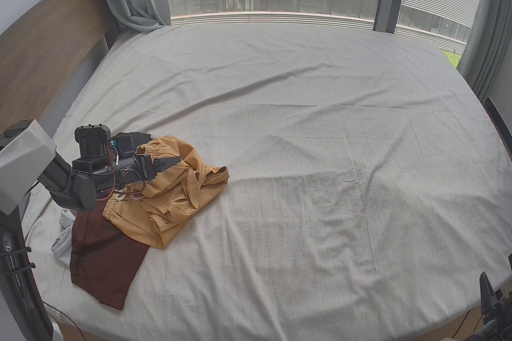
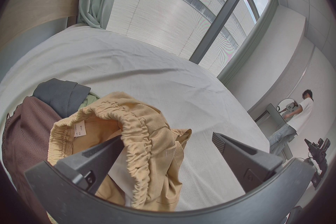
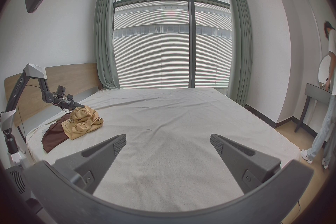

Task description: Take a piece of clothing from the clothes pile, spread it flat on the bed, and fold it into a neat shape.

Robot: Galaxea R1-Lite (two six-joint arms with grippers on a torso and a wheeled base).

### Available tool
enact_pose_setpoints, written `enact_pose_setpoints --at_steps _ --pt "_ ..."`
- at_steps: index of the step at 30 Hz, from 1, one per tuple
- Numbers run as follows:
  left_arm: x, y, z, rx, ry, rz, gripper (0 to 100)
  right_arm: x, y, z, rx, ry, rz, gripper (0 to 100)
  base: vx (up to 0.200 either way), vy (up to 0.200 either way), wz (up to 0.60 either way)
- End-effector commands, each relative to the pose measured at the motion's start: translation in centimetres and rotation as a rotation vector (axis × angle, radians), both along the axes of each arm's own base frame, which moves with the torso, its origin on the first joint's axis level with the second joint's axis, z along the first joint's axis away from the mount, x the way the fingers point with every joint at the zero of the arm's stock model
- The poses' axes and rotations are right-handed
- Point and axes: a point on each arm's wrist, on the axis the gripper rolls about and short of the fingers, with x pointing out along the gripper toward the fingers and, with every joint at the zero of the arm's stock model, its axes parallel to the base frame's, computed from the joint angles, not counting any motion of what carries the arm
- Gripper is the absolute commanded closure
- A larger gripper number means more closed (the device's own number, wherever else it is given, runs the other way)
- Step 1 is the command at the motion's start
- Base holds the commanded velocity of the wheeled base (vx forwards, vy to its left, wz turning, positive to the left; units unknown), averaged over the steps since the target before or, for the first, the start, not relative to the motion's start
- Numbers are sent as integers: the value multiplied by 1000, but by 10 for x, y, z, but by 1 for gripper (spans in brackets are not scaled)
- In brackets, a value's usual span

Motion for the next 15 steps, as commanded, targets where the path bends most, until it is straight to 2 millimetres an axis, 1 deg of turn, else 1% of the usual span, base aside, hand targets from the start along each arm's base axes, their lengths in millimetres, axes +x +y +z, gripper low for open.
enact_pose_setpoints --at_steps 1,5,6,15 --pt "3 -2 1 -1 -8 -2 0 0 0 -4 0 1 0 0 0 0 0" --pt "4 -2 -1 -1 -4 -2 0 0 0 -4 0 1 0 0 0 0 0" --pt "4 -2 -1 0 -5 -2 100 0 0 -4 0 1 0 0 0 0 0" --pt "6 -2 0 -3 -10 -3 100 0 0 -4 0 1 0 0 0 0 0"
